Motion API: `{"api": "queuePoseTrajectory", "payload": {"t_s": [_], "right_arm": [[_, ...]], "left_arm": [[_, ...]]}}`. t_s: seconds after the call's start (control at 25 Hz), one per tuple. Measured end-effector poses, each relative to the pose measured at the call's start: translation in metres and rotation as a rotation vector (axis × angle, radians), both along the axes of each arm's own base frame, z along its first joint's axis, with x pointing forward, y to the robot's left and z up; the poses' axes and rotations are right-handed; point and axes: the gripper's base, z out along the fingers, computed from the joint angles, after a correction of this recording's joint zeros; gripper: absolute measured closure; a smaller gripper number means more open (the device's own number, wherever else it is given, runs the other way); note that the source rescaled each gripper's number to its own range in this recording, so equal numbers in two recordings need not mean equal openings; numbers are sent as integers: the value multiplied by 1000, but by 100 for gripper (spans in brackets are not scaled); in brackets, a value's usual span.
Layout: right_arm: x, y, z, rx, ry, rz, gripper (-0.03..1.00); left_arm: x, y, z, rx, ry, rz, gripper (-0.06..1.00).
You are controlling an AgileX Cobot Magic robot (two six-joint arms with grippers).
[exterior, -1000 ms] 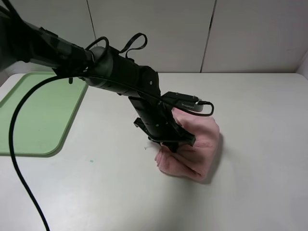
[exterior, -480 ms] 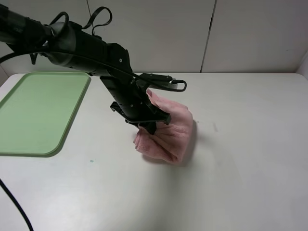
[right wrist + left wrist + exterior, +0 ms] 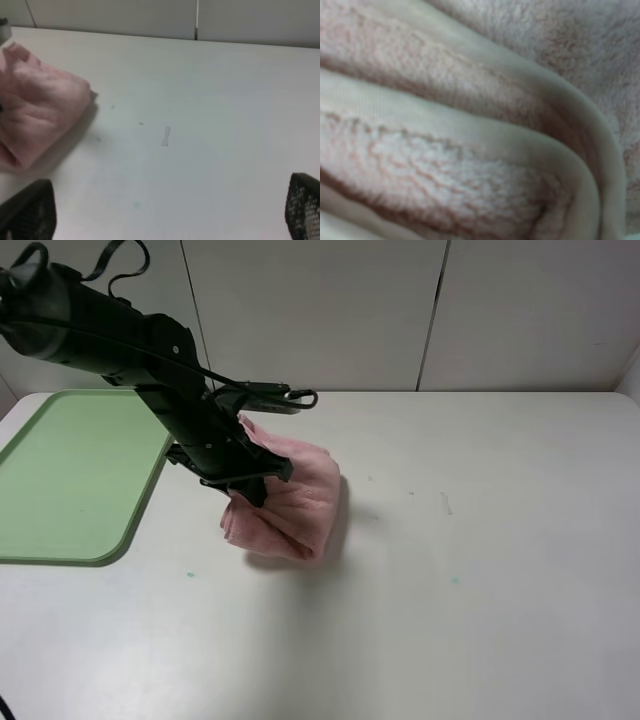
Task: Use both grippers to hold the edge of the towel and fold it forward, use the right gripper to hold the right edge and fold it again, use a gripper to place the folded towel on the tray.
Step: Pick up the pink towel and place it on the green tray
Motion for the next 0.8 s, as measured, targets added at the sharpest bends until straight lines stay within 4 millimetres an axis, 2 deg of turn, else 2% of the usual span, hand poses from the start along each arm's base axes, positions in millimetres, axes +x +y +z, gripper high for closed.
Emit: {"api": "queuePoseTrajectory", "payload": {"t_s": [0.44,0.8], "right_arm": [[0,0,0,1,0,1,-3],[0,0,0,2,0,1,-3]], "left_arm": [[1,77,24,45,-51,140,72],[3,135,32,88,-63,270,72]]}}
